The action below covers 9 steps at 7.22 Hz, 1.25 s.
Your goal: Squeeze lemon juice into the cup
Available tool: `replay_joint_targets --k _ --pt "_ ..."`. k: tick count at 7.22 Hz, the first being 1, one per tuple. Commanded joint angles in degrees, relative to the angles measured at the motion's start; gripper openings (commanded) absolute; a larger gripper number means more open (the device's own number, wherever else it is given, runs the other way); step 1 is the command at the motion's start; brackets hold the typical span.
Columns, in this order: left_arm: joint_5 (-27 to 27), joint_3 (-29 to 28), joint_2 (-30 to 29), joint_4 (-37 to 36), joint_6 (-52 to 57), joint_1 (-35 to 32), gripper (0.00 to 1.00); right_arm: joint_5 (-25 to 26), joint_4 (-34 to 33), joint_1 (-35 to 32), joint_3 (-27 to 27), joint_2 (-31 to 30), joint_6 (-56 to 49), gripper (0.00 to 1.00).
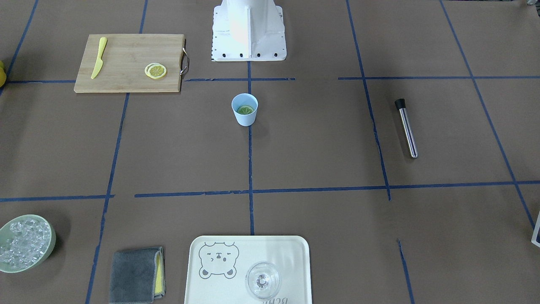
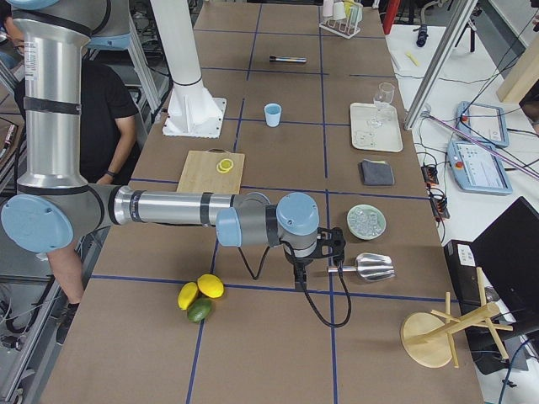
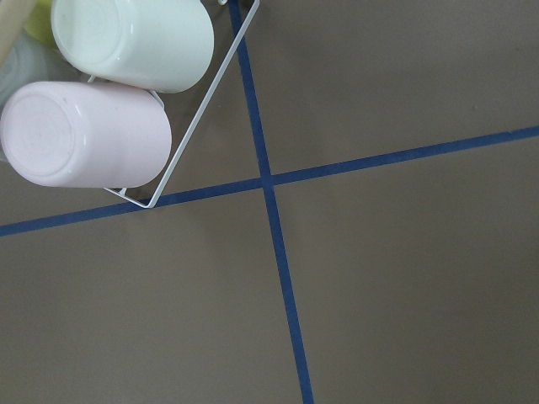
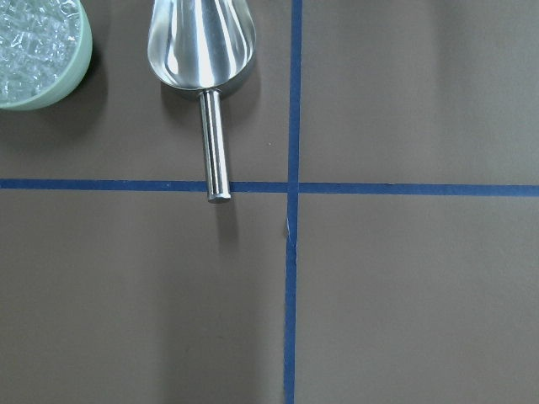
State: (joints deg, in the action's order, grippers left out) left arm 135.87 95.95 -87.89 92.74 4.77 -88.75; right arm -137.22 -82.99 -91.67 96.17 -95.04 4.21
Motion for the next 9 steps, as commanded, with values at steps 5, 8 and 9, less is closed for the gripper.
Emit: replay_joint_targets --k 5,8,9 --pt "0.4 0.0 -0.3 0.6 -9.7 0.1 1.0 0.4 -0.2 0.0 0.5 -0.1 0.0 1.0" --pt "0.4 0.1 -0.3 0.6 -9.7 0.1 1.0 0.3 -0.2 0.0 0.5 -0.1 0.0 1.0" --pt "0.4 0.2 -0.3 0.5 -9.7 0.1 1.0 0.3 -0.2 0.0 0.5 -0.2 0.0 1.0"
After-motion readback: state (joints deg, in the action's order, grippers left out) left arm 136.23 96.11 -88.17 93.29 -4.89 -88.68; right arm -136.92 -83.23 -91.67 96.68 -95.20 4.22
